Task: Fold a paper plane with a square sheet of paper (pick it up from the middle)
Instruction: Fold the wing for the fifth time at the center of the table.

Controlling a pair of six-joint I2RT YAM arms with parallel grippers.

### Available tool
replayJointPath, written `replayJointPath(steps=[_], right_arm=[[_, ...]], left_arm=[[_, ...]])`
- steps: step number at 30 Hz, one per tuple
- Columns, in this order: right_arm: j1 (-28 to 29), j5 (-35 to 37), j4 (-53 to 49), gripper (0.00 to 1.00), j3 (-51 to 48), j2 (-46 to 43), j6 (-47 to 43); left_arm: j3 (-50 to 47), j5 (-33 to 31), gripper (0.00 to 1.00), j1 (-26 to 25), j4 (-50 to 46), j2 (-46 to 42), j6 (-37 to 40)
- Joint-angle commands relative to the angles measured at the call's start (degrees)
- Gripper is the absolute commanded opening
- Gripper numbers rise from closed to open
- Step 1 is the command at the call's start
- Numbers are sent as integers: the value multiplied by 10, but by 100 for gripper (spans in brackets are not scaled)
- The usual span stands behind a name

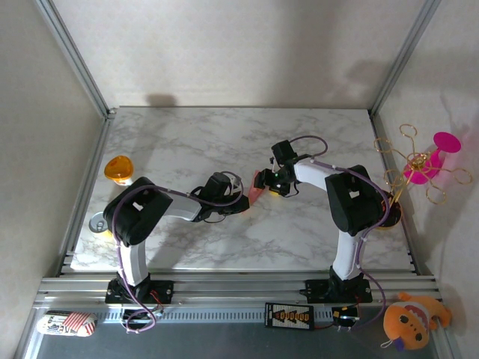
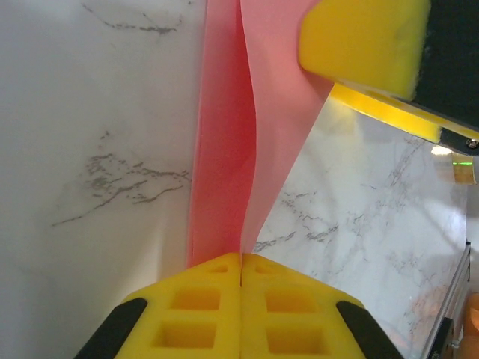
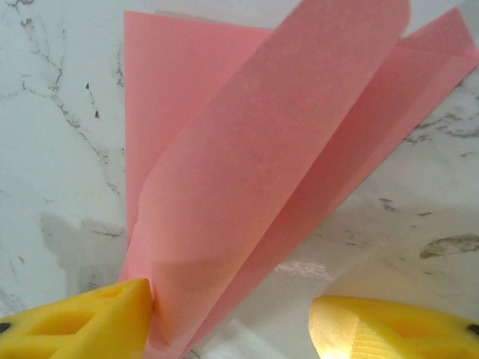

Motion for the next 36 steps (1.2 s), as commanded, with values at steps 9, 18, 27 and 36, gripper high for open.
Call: replayJointPath(steps=[9,18,27,36], right_arm=[[-19,193,3,59,-44,127,-8],[-18,192,0,58,-43,132,1],[-19,186,1,59,-43,136,1],[-19,186,1,59,-44,136,0]], left_arm=[[-1,7,9,5,4,1,-9],[-4,-9,22,1,5,-30,18],[24,-71,31,-26,-69,-30,102],[48,-117,27,-40,-128,-16,147]])
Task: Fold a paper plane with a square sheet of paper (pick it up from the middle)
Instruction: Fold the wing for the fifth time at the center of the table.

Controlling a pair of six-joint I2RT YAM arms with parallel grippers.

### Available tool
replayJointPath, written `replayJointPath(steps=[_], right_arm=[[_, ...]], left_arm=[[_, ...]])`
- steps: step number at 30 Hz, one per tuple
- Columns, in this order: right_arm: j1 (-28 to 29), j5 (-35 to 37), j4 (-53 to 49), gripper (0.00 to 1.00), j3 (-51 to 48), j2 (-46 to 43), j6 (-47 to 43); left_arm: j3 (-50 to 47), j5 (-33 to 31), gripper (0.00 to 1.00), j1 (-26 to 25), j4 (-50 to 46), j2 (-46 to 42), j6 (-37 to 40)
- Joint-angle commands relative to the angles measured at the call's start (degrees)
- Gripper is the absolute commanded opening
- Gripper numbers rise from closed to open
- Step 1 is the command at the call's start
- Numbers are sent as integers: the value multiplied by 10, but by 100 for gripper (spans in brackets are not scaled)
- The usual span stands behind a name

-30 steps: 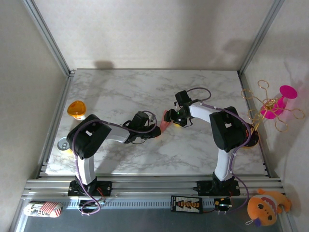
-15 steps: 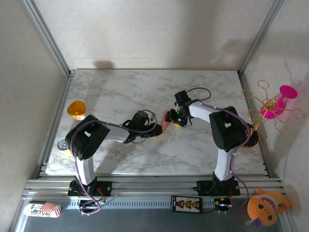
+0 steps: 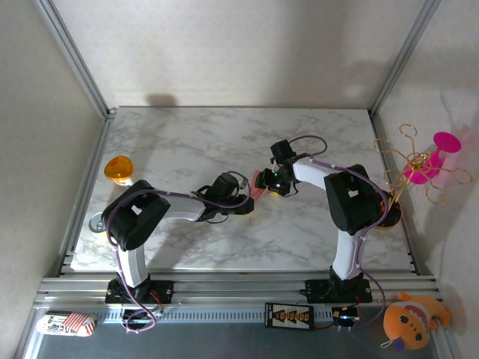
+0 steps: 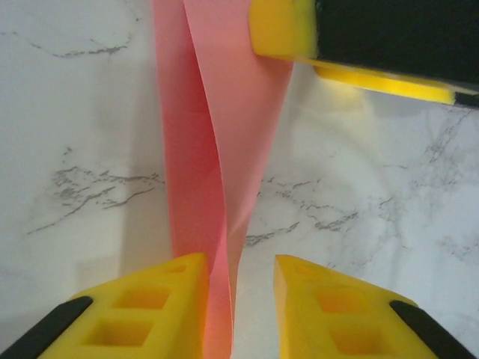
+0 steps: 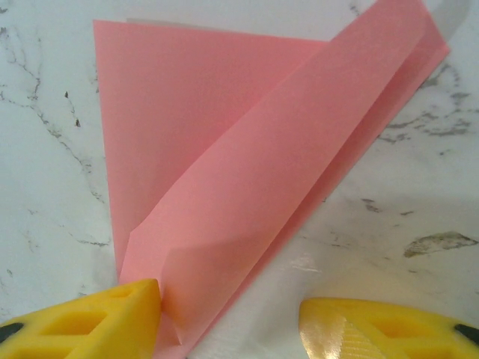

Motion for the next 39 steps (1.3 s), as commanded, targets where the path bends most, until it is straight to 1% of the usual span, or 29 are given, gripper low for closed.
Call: replayJointPath(steps=[1,7,11,19,26,32,36,39], right_arm=[[-21,169,15,59,-52,129,-15],[-21,168,15,59,-53,128,-16],[-21,166,14,60,-53,128,-16],[-21,162,18,61,-54,128,-17],[-22,142,26,66,-51,110,-23],[-28,85,45,70,-24,64,-38],[-34,29,76,74,-4,17,-49],[-40,-13,114,75,-10,-32,-52]], left_arm=[[12,-30,25,-4,-35,6,28],[12,-30,15,-3,-40,13,29],[7,-11,11,5,-28,15,13],[-16,46,7,29,19,17,-33],[-19,67,4,41,19,28,-59],[-16,82,2,46,9,41,-78],[-10,87,1,46,-1,50,-85],[-7,90,0,46,-6,56,-89]])
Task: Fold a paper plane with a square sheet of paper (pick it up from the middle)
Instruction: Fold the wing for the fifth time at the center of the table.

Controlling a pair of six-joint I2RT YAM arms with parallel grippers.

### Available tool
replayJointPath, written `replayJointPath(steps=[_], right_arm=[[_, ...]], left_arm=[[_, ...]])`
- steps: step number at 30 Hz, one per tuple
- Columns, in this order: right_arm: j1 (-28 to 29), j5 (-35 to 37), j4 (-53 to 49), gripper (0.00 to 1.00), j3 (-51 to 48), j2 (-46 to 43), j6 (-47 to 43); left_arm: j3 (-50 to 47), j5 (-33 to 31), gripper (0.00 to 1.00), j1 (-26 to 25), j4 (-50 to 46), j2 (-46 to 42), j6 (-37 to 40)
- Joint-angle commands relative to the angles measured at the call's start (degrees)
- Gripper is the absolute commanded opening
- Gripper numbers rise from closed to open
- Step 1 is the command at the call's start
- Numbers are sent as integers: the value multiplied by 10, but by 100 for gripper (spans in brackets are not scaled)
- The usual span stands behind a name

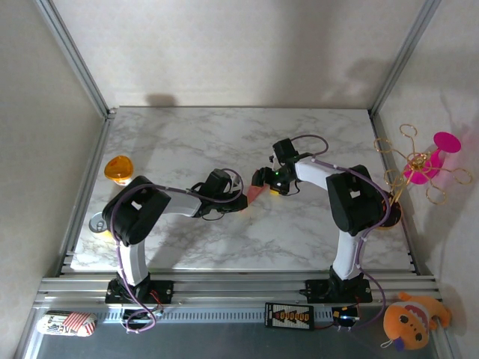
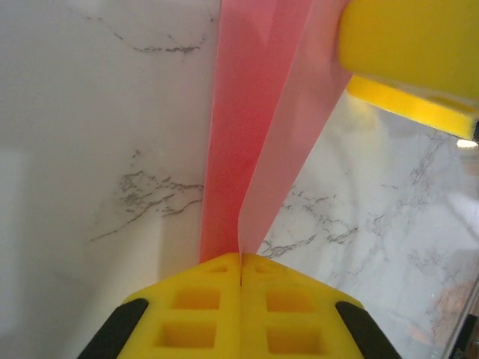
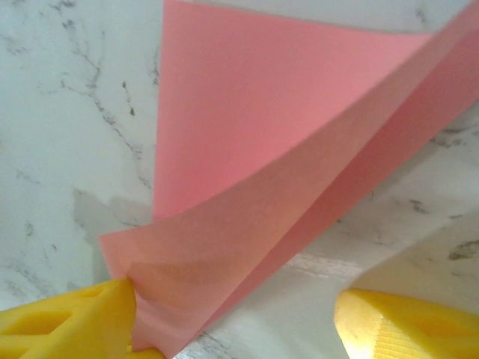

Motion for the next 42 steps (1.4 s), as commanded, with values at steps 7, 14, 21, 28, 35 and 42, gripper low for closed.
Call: replayJointPath(steps=[7,14,21,28,35,42], right_arm=[[-31,3,205,74,-127,-135,-31],[-10,-107,274,52,-169,-131,-26],[11,-129,299,29,-164,-78,-24],[15,-144,309,26,-169,-53,-33],[16,-151,306,26,-164,-31,-40],[16,-150,295,26,-151,-15,-46]], left_arm=[[5,0,0,0,-43,40,-12],[7,0,0,0,-50,42,-11],[8,1,0,0,-52,44,-13],[12,1,0,0,-56,47,-17],[12,1,0,0,-55,49,-21],[11,2,0,0,-55,50,-21]])
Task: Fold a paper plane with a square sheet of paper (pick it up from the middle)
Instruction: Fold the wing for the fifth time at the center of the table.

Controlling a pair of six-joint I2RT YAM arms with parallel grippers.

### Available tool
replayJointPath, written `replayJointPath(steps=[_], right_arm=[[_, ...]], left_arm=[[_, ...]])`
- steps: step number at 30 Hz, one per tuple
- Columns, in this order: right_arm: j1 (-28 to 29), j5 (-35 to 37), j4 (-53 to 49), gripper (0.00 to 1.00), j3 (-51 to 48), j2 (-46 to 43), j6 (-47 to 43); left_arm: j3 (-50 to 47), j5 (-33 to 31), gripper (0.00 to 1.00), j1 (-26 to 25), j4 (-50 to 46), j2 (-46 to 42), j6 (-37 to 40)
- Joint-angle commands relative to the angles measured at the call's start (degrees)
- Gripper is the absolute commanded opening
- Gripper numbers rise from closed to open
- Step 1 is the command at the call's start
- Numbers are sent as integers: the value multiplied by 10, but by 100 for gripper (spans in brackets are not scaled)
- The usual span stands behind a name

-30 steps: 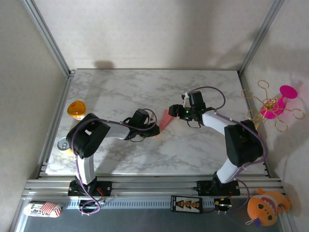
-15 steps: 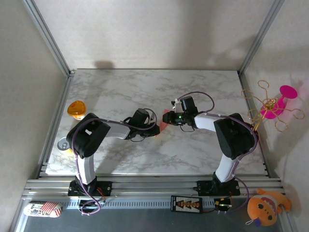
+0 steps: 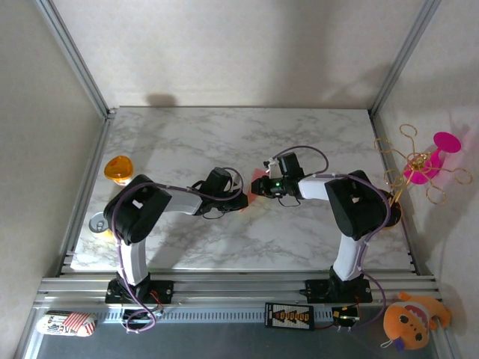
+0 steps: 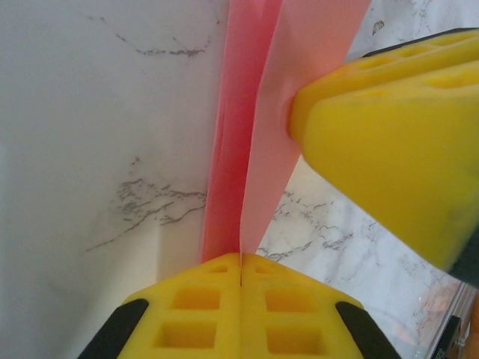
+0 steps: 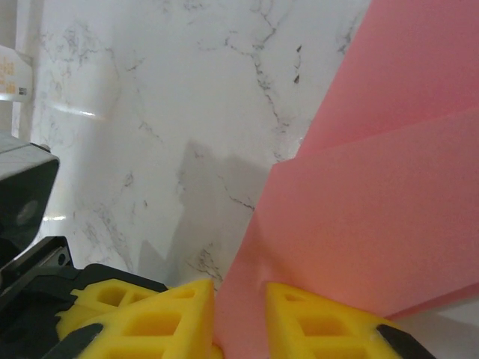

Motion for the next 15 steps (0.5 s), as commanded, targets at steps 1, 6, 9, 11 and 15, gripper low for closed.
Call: replayJointPath(steps=[1,6,9,11,15], right_arm=[[4,-10,-2,26,13,11,-15],[5,-3,-8,26,15,15,-17],[4,3,-13,26,18,19,-17],[4,6,-15,26,20,22,-17],[4,19,-33,26,31,30,-18]], left_arm=[[-5,-11,0,-4,-39,41,-4],[-7,-9,0,-4,-37,43,-6],[-7,-9,0,-5,-36,44,-6],[-8,-8,0,-4,-36,45,-6],[-9,-7,0,-5,-36,46,-5]])
